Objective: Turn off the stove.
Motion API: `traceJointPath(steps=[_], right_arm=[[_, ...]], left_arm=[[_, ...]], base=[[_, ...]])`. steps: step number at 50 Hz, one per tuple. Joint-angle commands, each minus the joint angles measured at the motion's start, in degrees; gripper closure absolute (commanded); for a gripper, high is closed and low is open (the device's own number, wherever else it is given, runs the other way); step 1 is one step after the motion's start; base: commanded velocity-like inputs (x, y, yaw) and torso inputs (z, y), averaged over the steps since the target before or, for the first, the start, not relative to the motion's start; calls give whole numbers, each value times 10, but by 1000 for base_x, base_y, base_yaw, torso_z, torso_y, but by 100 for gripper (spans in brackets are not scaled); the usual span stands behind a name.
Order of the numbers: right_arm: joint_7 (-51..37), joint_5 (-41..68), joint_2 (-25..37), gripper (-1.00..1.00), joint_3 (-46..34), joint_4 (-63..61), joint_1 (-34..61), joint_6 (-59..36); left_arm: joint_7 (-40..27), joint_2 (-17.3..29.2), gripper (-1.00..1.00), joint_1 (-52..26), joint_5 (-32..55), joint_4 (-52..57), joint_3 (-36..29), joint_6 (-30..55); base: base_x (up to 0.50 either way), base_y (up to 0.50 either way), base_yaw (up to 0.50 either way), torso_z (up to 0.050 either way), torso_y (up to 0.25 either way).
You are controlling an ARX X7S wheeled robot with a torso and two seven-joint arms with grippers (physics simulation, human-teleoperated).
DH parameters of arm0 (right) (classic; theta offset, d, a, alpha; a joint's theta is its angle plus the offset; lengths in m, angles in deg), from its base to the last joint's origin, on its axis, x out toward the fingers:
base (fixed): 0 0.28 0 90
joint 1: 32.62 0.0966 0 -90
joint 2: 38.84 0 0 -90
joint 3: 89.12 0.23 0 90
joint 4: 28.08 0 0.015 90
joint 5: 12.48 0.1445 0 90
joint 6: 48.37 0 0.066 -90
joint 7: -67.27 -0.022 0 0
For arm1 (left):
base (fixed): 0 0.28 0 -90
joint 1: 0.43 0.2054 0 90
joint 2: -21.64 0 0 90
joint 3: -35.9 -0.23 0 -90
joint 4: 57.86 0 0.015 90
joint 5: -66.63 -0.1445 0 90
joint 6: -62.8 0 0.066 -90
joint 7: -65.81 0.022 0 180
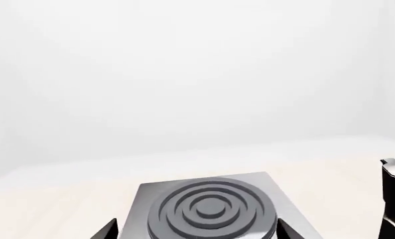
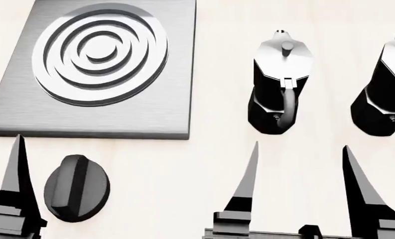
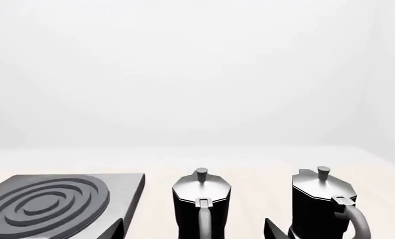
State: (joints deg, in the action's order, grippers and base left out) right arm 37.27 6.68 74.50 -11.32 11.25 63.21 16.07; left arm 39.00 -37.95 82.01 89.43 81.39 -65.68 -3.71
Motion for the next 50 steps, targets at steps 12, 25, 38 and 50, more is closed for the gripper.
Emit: traceJointPath(steps=[12, 25, 38, 50], right_arm=[[-19, 36, 5, -100, 5, -39, 51, -57], [-33, 62, 10, -100, 8, -53, 76, -77], [-49, 85, 15, -100, 5, -61, 102, -92], [-66, 111, 17, -100, 6, -76, 135, -117]], left_arm=[[-17, 6, -100, -40, 25, 36, 6, 41], [-25, 7, -100, -62, 34, 44, 2, 60], [-38, 13, -100, -92, 54, 60, 5, 86], [-54, 16, -100, -127, 78, 81, 8, 114]], base=[[0, 0, 0, 0, 0], [0, 0, 0, 0, 0], [0, 0, 0, 0, 0], [0, 0, 0, 0, 0]])
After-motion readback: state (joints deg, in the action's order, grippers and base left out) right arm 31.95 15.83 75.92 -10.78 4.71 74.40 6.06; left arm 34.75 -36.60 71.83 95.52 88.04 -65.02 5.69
